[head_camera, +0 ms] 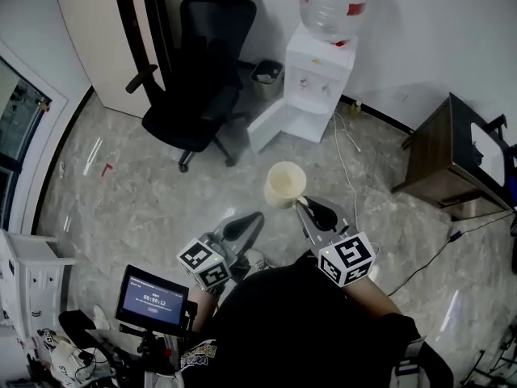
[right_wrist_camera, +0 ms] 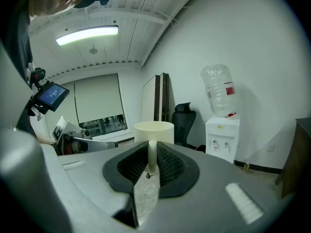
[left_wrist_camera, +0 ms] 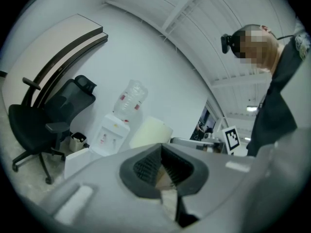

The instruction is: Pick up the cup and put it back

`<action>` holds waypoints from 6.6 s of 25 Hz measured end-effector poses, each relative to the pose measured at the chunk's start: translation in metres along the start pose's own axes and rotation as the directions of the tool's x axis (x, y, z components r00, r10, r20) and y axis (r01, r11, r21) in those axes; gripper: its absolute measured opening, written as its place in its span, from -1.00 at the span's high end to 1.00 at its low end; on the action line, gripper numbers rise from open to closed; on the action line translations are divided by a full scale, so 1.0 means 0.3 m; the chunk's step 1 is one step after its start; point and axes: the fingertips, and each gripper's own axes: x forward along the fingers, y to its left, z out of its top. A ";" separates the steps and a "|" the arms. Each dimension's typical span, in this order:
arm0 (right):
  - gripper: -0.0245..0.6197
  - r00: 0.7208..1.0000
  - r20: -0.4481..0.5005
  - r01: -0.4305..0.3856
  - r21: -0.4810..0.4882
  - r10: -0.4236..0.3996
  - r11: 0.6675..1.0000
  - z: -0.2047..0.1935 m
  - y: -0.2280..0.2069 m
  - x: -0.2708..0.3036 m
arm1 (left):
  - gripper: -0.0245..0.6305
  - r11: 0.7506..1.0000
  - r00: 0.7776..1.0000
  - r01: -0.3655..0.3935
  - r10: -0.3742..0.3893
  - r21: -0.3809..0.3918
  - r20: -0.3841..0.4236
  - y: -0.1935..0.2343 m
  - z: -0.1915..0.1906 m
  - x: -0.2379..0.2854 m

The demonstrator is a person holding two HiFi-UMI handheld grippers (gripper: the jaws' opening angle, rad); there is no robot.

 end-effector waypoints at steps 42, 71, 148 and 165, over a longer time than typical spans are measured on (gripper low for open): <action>0.76 0.969 -0.065 0.245 0.142 -0.238 0.959 0.099 -0.916 0.650 | 0.92 0.995 0.951 0.090 -0.101 -0.050 -0.292 0.729 0.266 0.752; 0.76 0.886 -0.371 0.386 0.261 -0.278 0.885 -0.496 -1.259 1.066 | 0.92 0.972 0.851 0.123 -0.207 -0.201 -0.483 1.218 -0.158 0.857; 0.90 0.888 -0.425 0.325 0.310 -0.175 0.893 -0.776 -1.129 1.016 | 0.92 0.934 0.816 0.160 -0.308 -0.319 -0.490 1.101 -0.561 0.602; 0.90 0.904 0.040 0.386 0.346 -0.425 0.855 0.012 -0.635 0.575 | 0.92 0.940 0.864 0.342 -0.315 -0.001 -0.394 0.702 0.107 0.591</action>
